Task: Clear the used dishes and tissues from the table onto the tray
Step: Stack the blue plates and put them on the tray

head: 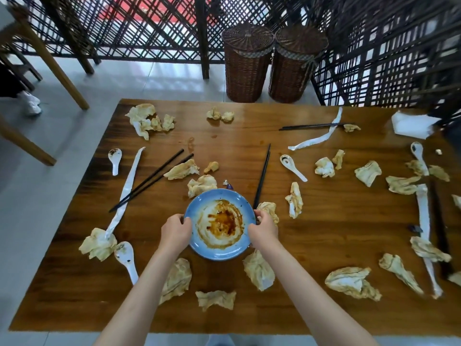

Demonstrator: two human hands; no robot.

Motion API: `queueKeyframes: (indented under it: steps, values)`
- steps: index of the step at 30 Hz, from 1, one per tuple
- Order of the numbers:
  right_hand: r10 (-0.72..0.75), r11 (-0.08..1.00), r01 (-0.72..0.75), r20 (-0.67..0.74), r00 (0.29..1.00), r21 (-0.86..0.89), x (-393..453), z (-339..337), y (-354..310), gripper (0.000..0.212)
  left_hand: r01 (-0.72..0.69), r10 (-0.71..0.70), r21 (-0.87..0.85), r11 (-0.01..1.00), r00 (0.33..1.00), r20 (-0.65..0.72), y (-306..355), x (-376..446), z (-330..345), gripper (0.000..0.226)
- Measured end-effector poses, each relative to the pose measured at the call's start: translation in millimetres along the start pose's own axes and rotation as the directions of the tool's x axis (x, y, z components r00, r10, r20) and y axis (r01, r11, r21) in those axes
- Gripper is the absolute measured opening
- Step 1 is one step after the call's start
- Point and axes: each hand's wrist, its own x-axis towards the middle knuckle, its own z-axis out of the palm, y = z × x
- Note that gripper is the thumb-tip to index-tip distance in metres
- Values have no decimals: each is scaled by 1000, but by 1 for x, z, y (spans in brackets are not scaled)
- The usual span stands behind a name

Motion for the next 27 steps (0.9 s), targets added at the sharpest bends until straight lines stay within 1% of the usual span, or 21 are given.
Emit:
queueKeyframes:
  steps: [3, 6, 10, 13, 15, 18, 23, 27]
  values:
    - [1, 1000, 0, -29, 1000, 32, -5, -17, -13, 44, -46, 45, 42, 998, 999, 20, 27, -4, -5, 34]
    - [-9, 997, 14, -77, 997, 73, -11, -36, -24, 44, -122, 125, 132, 984, 992, -8, 56, -14, -8, 36]
    - [-10, 990, 31, -146, 989, 141, -19, -68, -32, 48, -237, 238, 202, 950, 971, 17, 92, -30, -3, 26]
    - [-10, 984, 47, -213, 977, 170, -26, -101, -27, 46, -301, 304, 229, 926, 952, 26, 119, -46, 13, 26]
    - [-2, 981, 53, -260, 966, 189, -32, -128, -18, 43, -347, 345, 246, 905, 937, 53, 137, -60, 29, 26]
    - [15, 972, 62, -319, 948, 228, -41, -168, -4, 41, -409, 389, 222, 885, 912, 128, 157, -81, 58, 26]
    - [26, 967, 74, -383, 923, 245, -61, -243, 37, 34, -443, 405, 268, 855, 895, 187, 187, -133, 122, 29]
    - [47, 966, 71, -436, 899, 249, -78, -315, 82, 38, -485, 425, 265, 834, 869, 252, 208, -183, 186, 30]
